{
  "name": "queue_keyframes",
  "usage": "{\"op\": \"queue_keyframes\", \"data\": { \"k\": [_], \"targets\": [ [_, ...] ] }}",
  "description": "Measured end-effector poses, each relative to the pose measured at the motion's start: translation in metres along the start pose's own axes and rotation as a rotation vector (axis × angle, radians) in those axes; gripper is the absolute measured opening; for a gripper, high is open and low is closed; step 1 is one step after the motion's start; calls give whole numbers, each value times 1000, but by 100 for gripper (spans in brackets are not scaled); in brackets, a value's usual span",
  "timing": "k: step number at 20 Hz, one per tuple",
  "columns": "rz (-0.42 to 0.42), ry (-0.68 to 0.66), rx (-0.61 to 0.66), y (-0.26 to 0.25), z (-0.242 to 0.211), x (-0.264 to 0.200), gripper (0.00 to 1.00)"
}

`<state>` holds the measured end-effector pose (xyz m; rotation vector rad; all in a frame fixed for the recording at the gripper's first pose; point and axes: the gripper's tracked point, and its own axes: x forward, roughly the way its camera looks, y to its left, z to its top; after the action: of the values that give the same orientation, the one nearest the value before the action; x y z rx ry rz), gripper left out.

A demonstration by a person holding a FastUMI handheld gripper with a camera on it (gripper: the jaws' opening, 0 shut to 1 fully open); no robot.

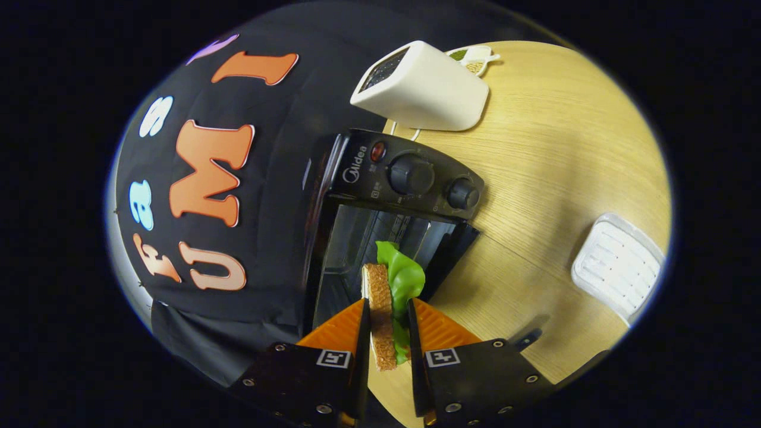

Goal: Open the toaster oven, put the food inside, and close the toaster oven door.

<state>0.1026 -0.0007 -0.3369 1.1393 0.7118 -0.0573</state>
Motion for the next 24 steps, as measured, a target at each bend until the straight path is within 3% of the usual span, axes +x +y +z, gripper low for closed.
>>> {"op": "queue_keyframes", "data": {
  "k": [4,15,19,21,22,24],
  "targets": [
    [46,-79,99,13,-5,25,31],
    [89,-228,125,34,-20,76,32],
    [85,-225,130,33,-24,82,40],
    [79,-234,125,32,-27,83,48],
    [86,-229,128,36,-29,84,57],
    [74,-201,125,36,-42,85,63]
  ]
}}
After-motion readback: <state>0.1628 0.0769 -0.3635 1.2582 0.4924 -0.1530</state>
